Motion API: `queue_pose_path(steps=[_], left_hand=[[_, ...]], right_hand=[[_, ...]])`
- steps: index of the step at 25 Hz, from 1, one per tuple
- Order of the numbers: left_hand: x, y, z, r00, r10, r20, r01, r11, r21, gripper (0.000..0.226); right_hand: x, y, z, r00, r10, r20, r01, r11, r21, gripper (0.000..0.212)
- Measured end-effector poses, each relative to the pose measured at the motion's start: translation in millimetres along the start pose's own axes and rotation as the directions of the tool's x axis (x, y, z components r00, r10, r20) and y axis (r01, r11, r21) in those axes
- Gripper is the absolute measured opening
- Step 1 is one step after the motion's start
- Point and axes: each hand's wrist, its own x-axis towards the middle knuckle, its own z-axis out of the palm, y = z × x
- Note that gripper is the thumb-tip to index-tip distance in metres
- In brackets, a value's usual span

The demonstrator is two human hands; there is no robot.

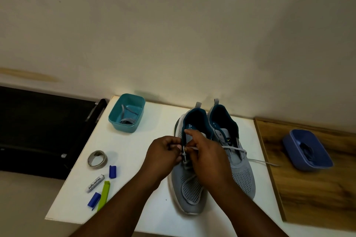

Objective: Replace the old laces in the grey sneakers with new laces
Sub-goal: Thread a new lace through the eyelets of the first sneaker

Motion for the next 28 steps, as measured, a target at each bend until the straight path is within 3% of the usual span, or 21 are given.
queue_pose_path(steps=[4,6,9,12,15,17,19,20,22,24,26,28], left_hand=[[2.2,-0.9,-1.5,0.995,-0.096,0.022,0.098,0.986,-0.137,0.013],[-0.2,-0.4,1.0,0.994,-0.102,0.042,0.107,0.984,-0.145,0.012],[-2.7,0.0,3.1,0.996,-0.087,0.016,0.089,0.990,-0.114,0.012],[-1.5,1.2,4.5,0.988,-0.151,0.044,0.156,0.972,-0.177,0.016],[-0.8,8.2,5.3,0.973,-0.224,0.059,0.231,0.953,-0.197,0.017],[-3.0,11.6,-2.4,0.974,-0.217,0.060,0.220,0.974,-0.056,0.020],[-0.6,8.0,-13.3,0.998,-0.065,0.026,0.052,0.936,0.347,0.025],[0.9,5.7,-16.9,0.999,0.040,0.035,-0.053,0.839,0.541,0.027],[3.5,4.9,-23.4,0.974,0.221,0.047,-0.181,0.641,0.745,0.029],[6.8,9.5,-40.3,0.947,0.302,-0.110,-0.092,0.584,0.807,0.032],[10.0,15.1,-70.0,0.906,0.252,-0.340,0.132,0.595,0.793,0.035],[4.3,15.3,-82.4,0.856,0.233,-0.461,0.287,0.527,0.800,0.038]], right_hand=[[0.0,3.0,-7.7,0.994,-0.007,0.109,0.006,1.000,0.012,0.075],[-0.4,3.9,-7.5,0.997,0.013,0.077,-0.013,1.000,0.012,0.078],[-3.6,-3.7,-3.6,0.999,0.035,0.039,-0.033,0.998,-0.049,0.071],[-3.7,-7.0,-12.5,0.995,-0.006,0.103,0.015,0.997,-0.082,0.066],[3.1,0.5,-28.7,0.999,0.001,0.048,0.006,0.991,-0.133,0.034],[4.3,3.9,-33.5,0.997,0.045,0.068,-0.035,0.989,-0.145,0.020],[5.5,4.1,-32.3,0.988,0.052,0.147,-0.021,0.979,-0.203,0.019],[6.2,5.0,-30.3,0.985,0.045,0.166,-0.004,0.971,-0.239,0.021],[7.7,7.1,-28.2,0.990,0.042,0.132,-0.003,0.959,-0.282,0.023],[6.3,10.0,-26.2,0.994,0.056,0.098,-0.026,0.958,-0.286,0.023],[2.5,10.8,-23.2,0.995,0.059,0.085,-0.033,0.959,-0.282,0.024],[1.3,7.3,-20.4,0.996,0.007,0.085,0.013,0.973,-0.229,0.024]])
